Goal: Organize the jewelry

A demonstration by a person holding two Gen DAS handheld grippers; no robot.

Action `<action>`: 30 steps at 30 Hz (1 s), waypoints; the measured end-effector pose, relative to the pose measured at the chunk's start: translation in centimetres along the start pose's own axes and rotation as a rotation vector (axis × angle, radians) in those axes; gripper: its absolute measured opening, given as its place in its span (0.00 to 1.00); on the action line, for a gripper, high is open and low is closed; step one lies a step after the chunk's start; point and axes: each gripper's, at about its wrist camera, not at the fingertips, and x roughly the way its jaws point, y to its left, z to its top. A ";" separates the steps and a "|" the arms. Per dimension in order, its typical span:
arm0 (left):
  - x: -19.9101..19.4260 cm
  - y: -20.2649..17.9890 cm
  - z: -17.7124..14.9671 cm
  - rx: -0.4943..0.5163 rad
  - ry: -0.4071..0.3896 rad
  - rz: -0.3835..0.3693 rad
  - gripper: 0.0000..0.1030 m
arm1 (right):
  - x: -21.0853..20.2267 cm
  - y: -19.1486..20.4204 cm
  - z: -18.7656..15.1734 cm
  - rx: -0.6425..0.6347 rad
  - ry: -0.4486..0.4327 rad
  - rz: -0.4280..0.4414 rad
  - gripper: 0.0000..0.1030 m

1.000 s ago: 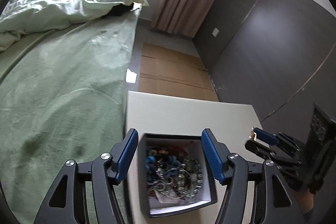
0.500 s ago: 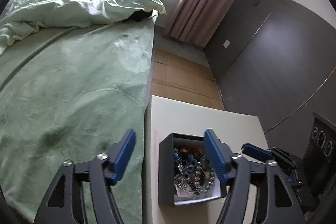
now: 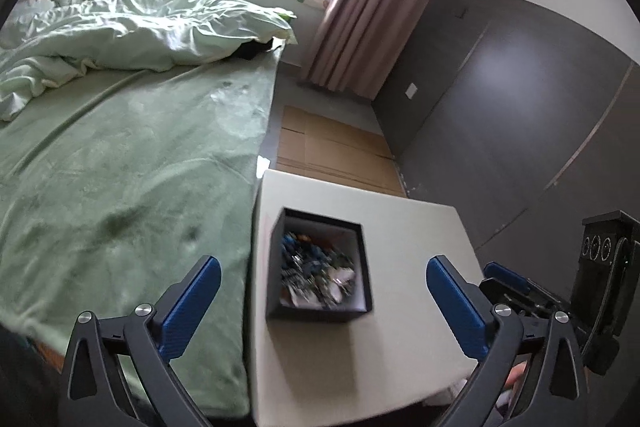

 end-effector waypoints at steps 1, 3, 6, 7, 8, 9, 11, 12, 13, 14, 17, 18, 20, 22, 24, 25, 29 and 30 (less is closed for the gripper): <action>-0.6 -0.4 -0.3 0.006 -0.001 -0.002 1.00 | -0.6 -0.1 -0.3 0.007 -0.005 -0.005 0.96; -1.6 -1.2 -1.0 0.015 -0.005 -0.004 1.00 | -2.3 -0.4 -1.2 0.031 -0.014 -0.028 0.97; -3.3 -2.4 -2.1 0.028 -0.015 -0.002 1.00 | -4.4 -0.5 -2.7 0.065 -0.005 -0.065 1.00; -3.8 -2.7 -2.5 0.031 -0.017 -0.003 1.00 | -5.2 -0.5 -3.2 0.079 -0.002 -0.071 1.00; -4.5 -3.1 -3.0 0.037 -0.019 -0.004 1.00 | -5.9 -0.4 -3.6 0.092 -0.007 -0.071 1.00; -5.0 -3.4 -3.3 0.040 -0.021 -0.007 1.00 | -6.8 -0.4 -4.1 0.101 -0.017 -0.078 1.00; -6.4 -4.3 -4.4 0.056 -0.029 -0.015 1.00 | -8.2 0.0 -4.8 0.103 -0.029 -0.118 1.00; -6.9 -4.7 -4.9 0.066 -0.032 -0.017 1.00 | -9.1 0.2 -5.3 0.107 -0.035 -0.133 1.00; -7.4 -5.0 -5.3 0.074 -0.034 -0.018 1.00 | -9.7 0.3 -5.6 0.110 -0.039 -0.136 1.00; -8.0 -5.5 -5.9 0.083 -0.035 -0.022 1.00 | -10.7 0.6 -6.2 0.114 -0.049 -0.141 1.00; -9.4 -6.5 -7.8 0.102 -0.041 -0.027 1.00 | -13.3 1.5 -7.6 0.105 -0.078 -0.176 1.00; -9.8 -6.7 -8.4 0.109 -0.043 -0.027 1.00 | -14.1 1.8 -8.1 0.101 -0.087 -0.178 1.00; -10.5 -7.2 -9.6 0.119 -0.039 -0.034 1.00 | -15.5 2.2 -9.1 0.099 -0.103 -0.183 1.00; -11.1 -7.8 -10.6 0.134 -0.044 -0.028 1.00 | -16.8 2.3 -10.1 0.104 -0.116 -0.187 1.00; -12.0 -8.3 -11.6 0.148 -0.054 -0.024 1.00 | -17.7 2.3 -10.9 0.114 -0.122 -0.197 1.00; -12.3 -8.6 -12.0 0.154 -0.057 -0.024 1.00 | -18.3 2.2 -11.6 0.120 -0.122 -0.204 1.00; -13.7 -9.6 -13.3 0.181 -0.075 -0.018 1.00 | -19.9 2.4 -13.4 0.120 -0.115 -0.214 1.00; -14.1 -9.8 -13.6 0.186 -0.078 -0.019 1.00 | -20.3 2.5 -13.8 0.119 -0.115 -0.217 1.00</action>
